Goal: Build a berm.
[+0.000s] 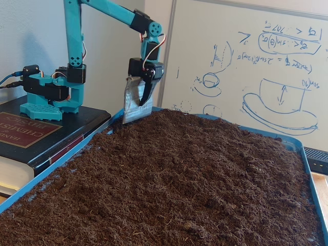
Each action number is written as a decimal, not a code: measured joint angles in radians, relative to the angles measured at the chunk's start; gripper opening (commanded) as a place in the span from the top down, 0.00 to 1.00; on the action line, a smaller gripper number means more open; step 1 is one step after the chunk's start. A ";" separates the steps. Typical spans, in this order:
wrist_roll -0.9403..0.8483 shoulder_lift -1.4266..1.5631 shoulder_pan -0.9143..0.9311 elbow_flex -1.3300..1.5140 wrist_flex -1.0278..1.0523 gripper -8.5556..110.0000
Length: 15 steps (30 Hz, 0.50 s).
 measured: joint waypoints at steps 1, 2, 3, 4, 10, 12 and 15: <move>0.021 -0.021 -0.006 -0.011 0.000 0.92; 0.038 -0.041 -0.014 -0.023 0.000 0.92; 0.051 -0.057 -0.026 -0.029 -0.003 0.92; 0.058 -0.072 -0.040 -0.032 -0.002 0.92; 0.074 -0.158 -0.110 -0.038 0.002 0.92; 0.074 -0.189 -0.121 -0.038 0.002 0.92; 0.074 -0.222 -0.126 -0.043 0.000 0.92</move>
